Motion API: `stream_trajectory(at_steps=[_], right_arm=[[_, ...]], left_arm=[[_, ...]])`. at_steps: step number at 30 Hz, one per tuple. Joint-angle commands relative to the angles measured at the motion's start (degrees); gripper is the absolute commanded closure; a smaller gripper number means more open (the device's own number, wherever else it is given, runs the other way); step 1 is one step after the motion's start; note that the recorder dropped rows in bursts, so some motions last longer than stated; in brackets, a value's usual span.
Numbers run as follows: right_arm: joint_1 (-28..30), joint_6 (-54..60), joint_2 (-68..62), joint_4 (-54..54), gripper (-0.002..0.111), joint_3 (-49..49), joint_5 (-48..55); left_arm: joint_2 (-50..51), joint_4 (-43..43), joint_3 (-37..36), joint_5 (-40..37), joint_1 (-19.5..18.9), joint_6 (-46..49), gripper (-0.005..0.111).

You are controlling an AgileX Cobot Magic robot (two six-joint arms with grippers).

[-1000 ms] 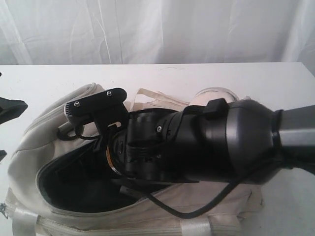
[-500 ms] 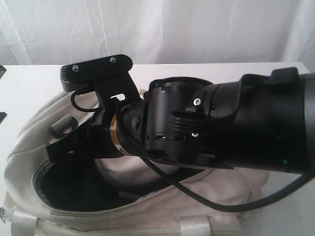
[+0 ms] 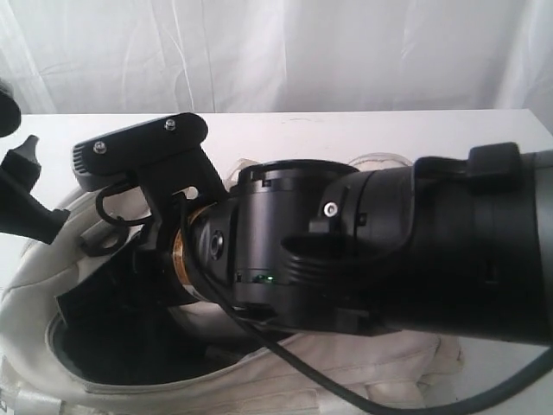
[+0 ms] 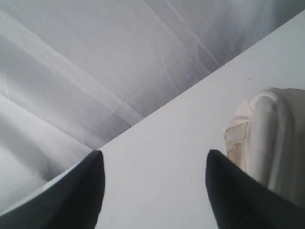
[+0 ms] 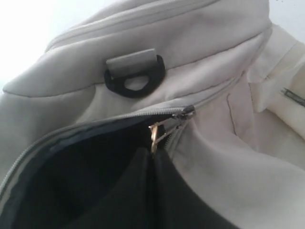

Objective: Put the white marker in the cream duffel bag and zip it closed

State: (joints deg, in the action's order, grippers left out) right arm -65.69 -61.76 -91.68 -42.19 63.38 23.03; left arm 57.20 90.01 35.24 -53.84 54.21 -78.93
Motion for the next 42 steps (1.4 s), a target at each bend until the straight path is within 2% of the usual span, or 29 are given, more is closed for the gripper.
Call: stream_trajectory(at_steps=[1,4,9,11,16,23,26,36,38,42], right_arm=[[-0.5,0.9,0.9,-0.2,0.108,-0.2,2.7],[-0.5,1.6,1.3,-0.2,0.108,-0.2,2.6],[-0.5,2.6,2.2,-0.2,0.108,-0.2,2.6],[-0.5,3.0,2.5,-0.2,0.108,-0.2,2.7],[-0.5,3.6,2.6,-0.2,0.108,-0.2,2.6],[-0.5,4.6,2.6,-0.2,0.108,-0.2,2.4],[-0.5,4.6,2.6,-0.2,0.108,-0.2,2.4],[-0.5,5.0,2.6,-0.2,0.108,-0.2,2.2],[-0.5,5.2,2.6,-0.2,0.108,-0.2,2.1],[-0.5,5.7,2.6,-0.4,0.108,-0.2,2.0]], left_arm=[[0.5,0.1,-0.7,-0.8,-5.0,-4.6,0.042],[0.5,-5.7,-0.7,3.2,-7.4,-4.2,0.044],[0.5,-22.3,-0.7,13.3,-10.0,4.3,0.056],[0.4,-26.3,-0.7,15.0,-10.4,6.3,0.057],[-0.7,-27.3,-0.7,11.1,-10.4,6.4,0.057],[-1.3,-25.5,-0.7,-2.2,-10.4,12.2,0.057],[-1.3,-25.5,-0.7,-4.8,-10.4,12.2,0.057],[-1.3,-28.3,-0.7,-3.7,-10.4,12.8,0.057],[-1.3,-29.1,-0.7,-1.7,-10.4,13.0,0.057],[-1.3,-36.2,2.9,7.9,-10.4,13.4,0.057]])
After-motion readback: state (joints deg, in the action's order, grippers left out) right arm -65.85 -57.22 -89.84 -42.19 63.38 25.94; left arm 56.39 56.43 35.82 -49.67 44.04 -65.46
